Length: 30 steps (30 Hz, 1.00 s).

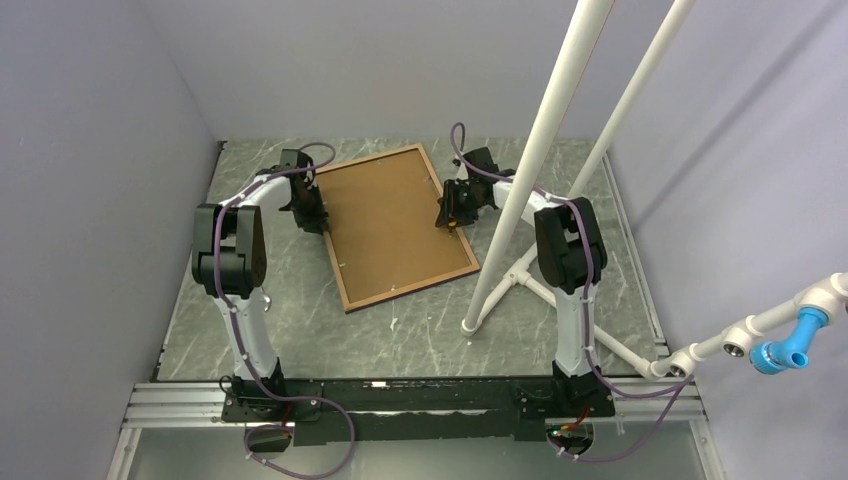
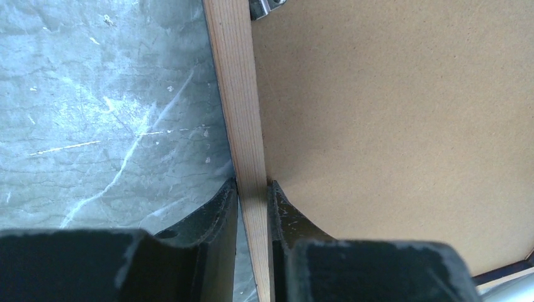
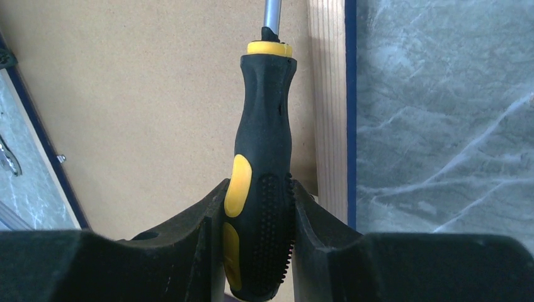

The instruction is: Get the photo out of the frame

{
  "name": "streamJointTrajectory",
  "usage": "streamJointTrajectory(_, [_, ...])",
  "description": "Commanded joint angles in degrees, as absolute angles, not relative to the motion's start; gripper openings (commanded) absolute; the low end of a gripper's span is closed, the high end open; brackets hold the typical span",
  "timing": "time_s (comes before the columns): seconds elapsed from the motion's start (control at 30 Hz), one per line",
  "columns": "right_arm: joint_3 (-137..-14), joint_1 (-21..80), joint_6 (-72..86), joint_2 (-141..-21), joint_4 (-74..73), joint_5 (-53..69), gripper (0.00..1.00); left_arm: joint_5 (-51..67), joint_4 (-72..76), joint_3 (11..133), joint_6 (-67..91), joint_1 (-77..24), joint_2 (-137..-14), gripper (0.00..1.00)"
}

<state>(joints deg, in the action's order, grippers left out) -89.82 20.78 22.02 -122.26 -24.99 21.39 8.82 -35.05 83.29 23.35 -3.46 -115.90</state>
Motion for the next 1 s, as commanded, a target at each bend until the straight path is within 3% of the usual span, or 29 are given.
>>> streamJointTrajectory(0.0, [-94.38,20.4,20.02,-124.13,-24.91,22.35,0.0,9.23,-35.34,84.54,20.3,-3.42,-116.8,0.0])
streamJointTrajectory(0.6, [-106.08,21.12,7.92,-131.59,-29.87,28.5,0.0,8.48,-34.36,83.59,18.06,-4.75,-116.4,0.0])
streamJointTrajectory(0.97, [-94.24,20.65,14.83,-118.2,-25.87,21.62,0.0,8.44,-35.59,84.82,18.37,-4.74,-116.82,0.0])
